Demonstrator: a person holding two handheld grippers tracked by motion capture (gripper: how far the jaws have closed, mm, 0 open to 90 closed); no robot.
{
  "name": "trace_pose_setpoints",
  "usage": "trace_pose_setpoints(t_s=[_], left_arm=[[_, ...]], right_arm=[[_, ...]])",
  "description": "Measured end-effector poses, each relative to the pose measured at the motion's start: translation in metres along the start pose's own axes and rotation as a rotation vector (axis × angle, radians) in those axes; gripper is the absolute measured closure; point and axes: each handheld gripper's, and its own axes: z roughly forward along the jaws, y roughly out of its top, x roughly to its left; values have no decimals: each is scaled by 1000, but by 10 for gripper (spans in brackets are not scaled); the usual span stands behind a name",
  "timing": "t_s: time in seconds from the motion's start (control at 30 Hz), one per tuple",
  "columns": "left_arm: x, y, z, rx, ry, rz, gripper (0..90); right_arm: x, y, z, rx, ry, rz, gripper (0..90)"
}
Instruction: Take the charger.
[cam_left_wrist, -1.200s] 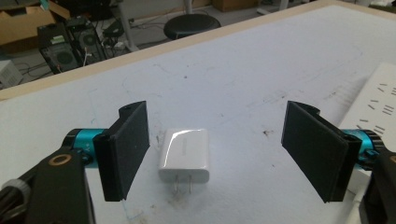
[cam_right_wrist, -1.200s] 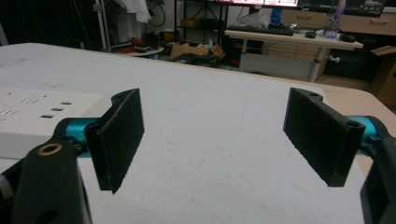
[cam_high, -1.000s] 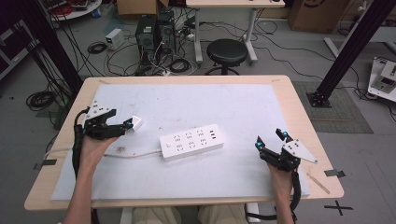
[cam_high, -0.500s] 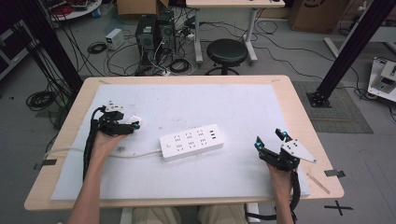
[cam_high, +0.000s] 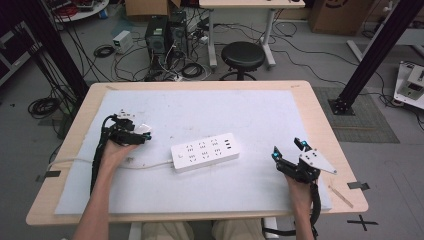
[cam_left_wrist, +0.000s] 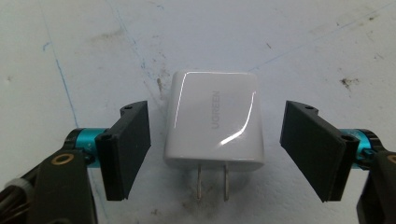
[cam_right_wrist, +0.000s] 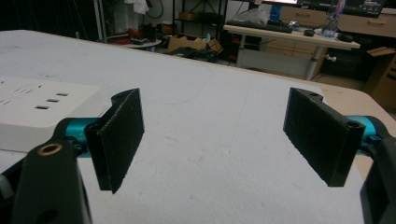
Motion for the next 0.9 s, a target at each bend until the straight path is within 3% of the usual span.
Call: trace_pose_setpoints(t_s=[0.9], left_arm=[[1, -3, 10, 19, 8, 20, 355]], right_arm=[[2, 0, 1, 9, -16, -9, 207]])
